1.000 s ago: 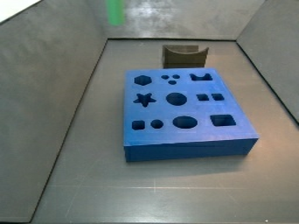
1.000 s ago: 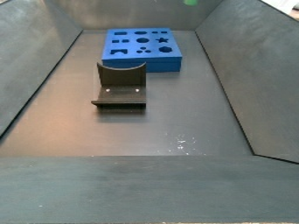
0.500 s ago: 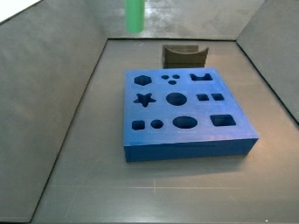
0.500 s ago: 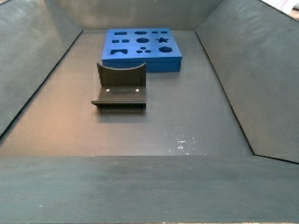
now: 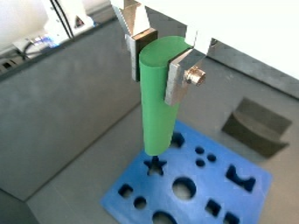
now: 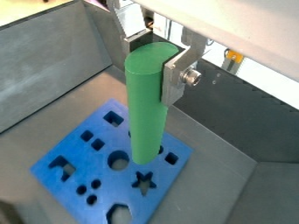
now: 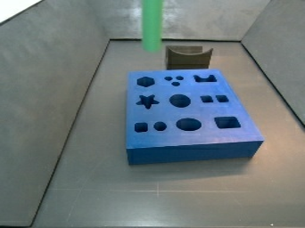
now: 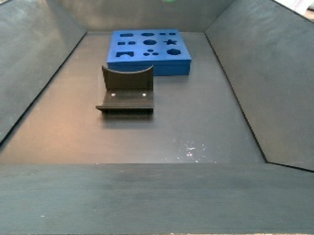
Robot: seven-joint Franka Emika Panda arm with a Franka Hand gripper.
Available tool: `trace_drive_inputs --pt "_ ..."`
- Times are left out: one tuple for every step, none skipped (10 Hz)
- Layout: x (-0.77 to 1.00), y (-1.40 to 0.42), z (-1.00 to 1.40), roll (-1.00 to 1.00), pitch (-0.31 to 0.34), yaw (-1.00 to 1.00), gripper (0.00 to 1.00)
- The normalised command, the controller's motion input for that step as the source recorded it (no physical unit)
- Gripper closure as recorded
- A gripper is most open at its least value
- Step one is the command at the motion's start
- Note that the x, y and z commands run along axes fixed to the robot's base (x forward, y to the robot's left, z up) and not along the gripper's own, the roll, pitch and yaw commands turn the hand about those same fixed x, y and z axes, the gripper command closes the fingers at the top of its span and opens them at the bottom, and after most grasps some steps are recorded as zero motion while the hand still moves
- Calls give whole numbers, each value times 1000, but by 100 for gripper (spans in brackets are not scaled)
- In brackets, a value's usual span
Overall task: Pick up the oval object. Move up. Move to above the board. Insert the oval object.
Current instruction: Insert the oval object.
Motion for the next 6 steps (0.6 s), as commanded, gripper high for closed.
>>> trace_drive_inputs --pt "849 -226 -360 -10 -53 -206 100" --pt "829 -220 -346 -13 -51 -226 100" --pt "486 -151 -289 -46 -91 -529 100" --pt "0 -34 -169 -39 -90 -1000 100" --pt "0 0 -120 -40 -76 -1000 100" --pt "0 0 -123 -39 -77 -1000 100"
